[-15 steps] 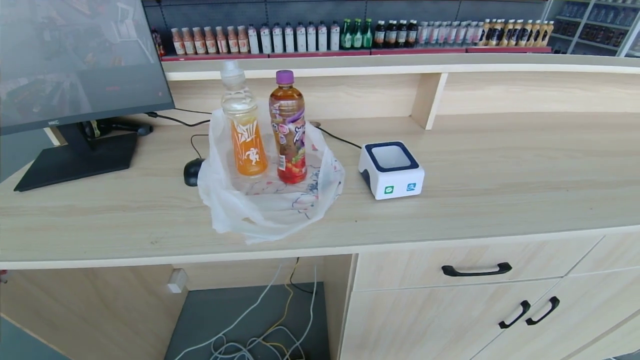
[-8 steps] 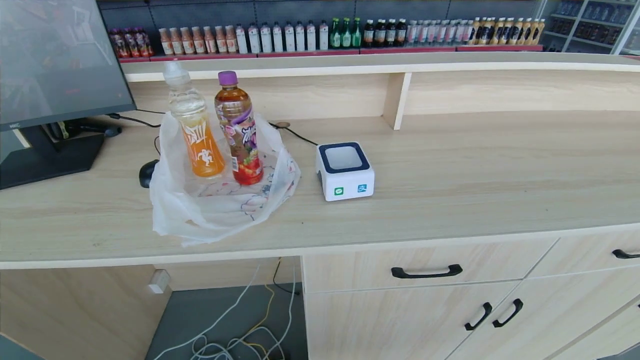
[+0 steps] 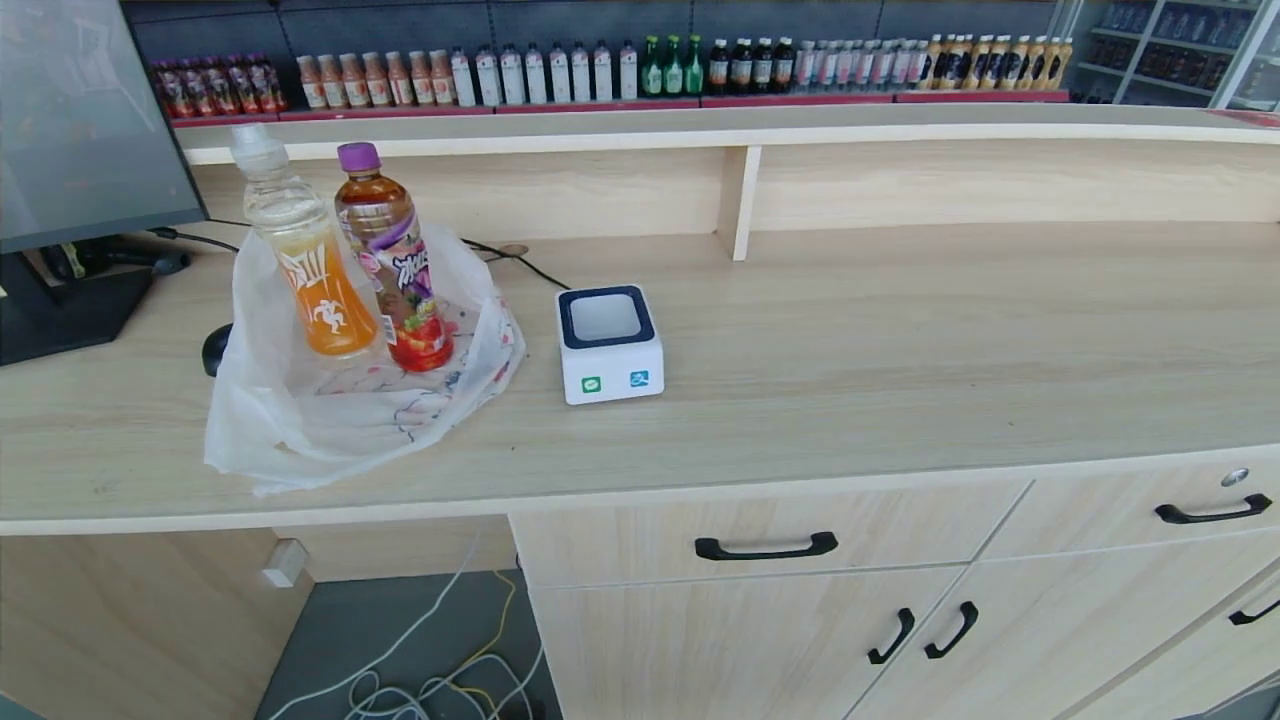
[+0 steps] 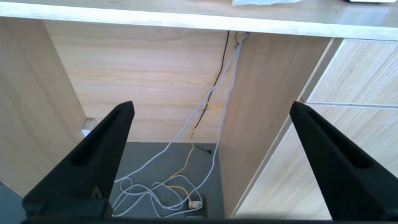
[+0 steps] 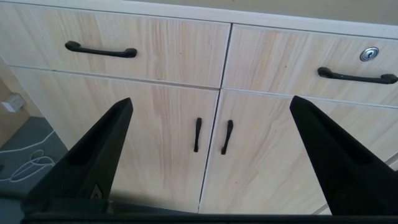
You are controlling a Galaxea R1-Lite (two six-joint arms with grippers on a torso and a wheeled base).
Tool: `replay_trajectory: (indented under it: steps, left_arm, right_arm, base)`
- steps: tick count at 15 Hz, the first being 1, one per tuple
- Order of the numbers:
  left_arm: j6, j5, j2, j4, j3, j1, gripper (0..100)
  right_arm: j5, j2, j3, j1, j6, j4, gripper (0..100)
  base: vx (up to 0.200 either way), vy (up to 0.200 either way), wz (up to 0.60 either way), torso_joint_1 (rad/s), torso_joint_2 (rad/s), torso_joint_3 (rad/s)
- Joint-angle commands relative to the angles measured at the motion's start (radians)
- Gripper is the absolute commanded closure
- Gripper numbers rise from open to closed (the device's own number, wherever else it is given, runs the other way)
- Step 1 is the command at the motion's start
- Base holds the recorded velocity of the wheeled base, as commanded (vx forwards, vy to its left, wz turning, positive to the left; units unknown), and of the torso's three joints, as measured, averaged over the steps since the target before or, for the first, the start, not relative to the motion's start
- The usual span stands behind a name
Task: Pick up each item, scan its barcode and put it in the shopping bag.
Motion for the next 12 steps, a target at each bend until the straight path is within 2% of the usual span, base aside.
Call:
replay_trajectory:
  steps: [1,7,11,12]
  left_arm:
    - [0.0,0.0,0.0,0.0,0.0,0.002,0]
    - [0.003,0.0,0.0,-0.001,0.0,0.002,0]
    - [0.003,0.0,0.0,-0.001,0.0,0.002,0]
    - [0.003,-0.001,0.0,-0.001,0.0,0.002,0]
  right_arm:
    - [0.0,0.0,0.001,0.002,-0.002,0.001,0]
    - [-0.005,0.0,0.001,0.002,0.001,0.001,0]
    - [-0.034,0.0,0.002,0.002,0.0,0.001,0]
    - [-0.074,0.0,0.001,0.002,0.006,0.001,0]
  base:
    - [0.0,0.0,0.0,0.0,0.0,0.0]
    - [0.0,0.0,0.0,0.0,0.0,0.0]
    - [0.0,0.0,0.0,0.0,0.0,0.0]
    - [0.0,0.0,0.0,0.0,0.0,0.0]
